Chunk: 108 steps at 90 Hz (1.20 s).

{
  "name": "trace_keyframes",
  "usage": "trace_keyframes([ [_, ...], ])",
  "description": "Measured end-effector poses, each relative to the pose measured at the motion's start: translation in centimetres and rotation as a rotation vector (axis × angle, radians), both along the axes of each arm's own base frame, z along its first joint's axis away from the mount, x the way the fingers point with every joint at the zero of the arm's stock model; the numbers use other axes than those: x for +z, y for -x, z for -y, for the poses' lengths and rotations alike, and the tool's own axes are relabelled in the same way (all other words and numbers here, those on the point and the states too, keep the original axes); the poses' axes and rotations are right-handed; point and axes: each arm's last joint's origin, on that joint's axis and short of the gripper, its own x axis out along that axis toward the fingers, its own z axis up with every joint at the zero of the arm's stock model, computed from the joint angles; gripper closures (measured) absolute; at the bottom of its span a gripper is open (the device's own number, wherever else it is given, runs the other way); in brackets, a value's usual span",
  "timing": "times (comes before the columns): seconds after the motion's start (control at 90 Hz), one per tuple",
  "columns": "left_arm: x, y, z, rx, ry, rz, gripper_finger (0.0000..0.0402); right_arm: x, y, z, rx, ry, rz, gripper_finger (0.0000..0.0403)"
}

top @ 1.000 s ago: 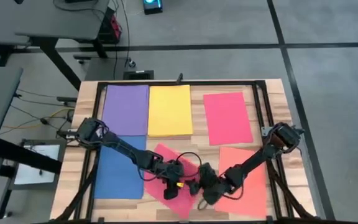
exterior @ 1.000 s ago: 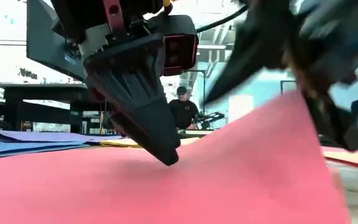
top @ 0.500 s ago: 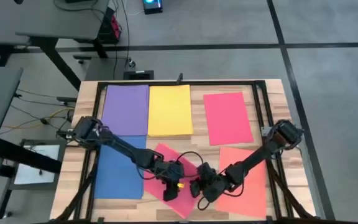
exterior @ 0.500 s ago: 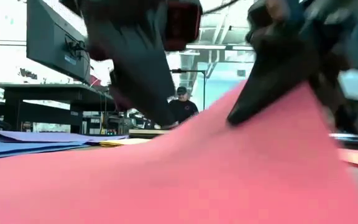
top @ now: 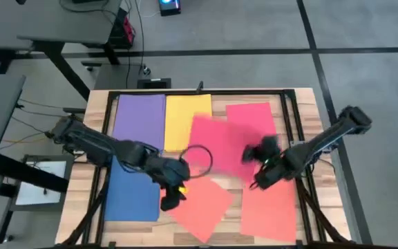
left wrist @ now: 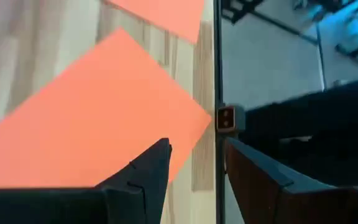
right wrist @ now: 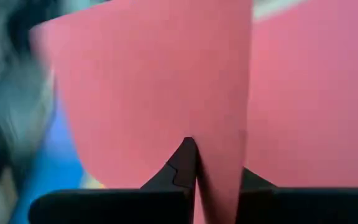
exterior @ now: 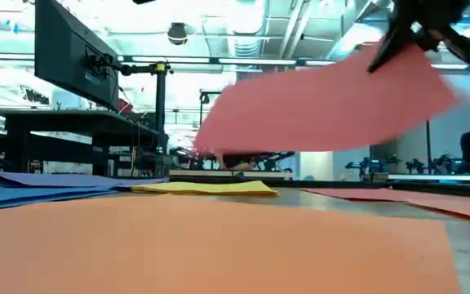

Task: Organize paper
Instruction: Stack the red paper on top of the red paper

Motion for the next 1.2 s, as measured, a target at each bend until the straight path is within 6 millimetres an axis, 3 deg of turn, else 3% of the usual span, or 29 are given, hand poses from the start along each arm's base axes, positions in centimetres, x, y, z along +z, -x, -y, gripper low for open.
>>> trace_keyframes([
  [0.144, 1.1, 0.2, -1.9, 0.053, 0.004, 0.042, 0.0263, -2.4, 0.3, 2.7, -0.135, 0.006, 0.171, 0.0403],
  [0.389, 1.1, 0.0, -3.2, 0.082, -0.019, 0.042, 0.0263, -6.5, 1.4, 4.9, -0.229, 0.057, 0.082, 0.0403],
  [0.589, 1.2, -0.8, -6.0, 0.276, -0.094, 0.084, 0.0263, -5.7, 1.5, 4.8, -0.163, 0.094, 0.057, 0.0403],
  [0.744, 2.1, -1.2, -10.2, 0.476, -0.165, 0.162, 0.0263, -3.5, 1.5, 3.7, -0.036, 0.129, 0.048, 0.0403],
  [0.856, 2.1, -1.3, -13.7, 0.555, -0.160, 0.167, 0.0263, -2.9, 1.8, 3.9, -0.067, 0.168, 0.090, 0.0403],
  [1.0, 2.3, -1.3, -17.0, 0.560, -0.156, 0.200, 0.0263, -3.4, 2.0, 5.4, -0.207, 0.188, 0.108, 0.0403],
  [1.2, 2.5, -1.1, -18.8, 0.575, -0.195, 0.235, 0.0263, -5.4, 0.7, 5.9, -0.292, 0.192, 0.063, 0.0403],
])
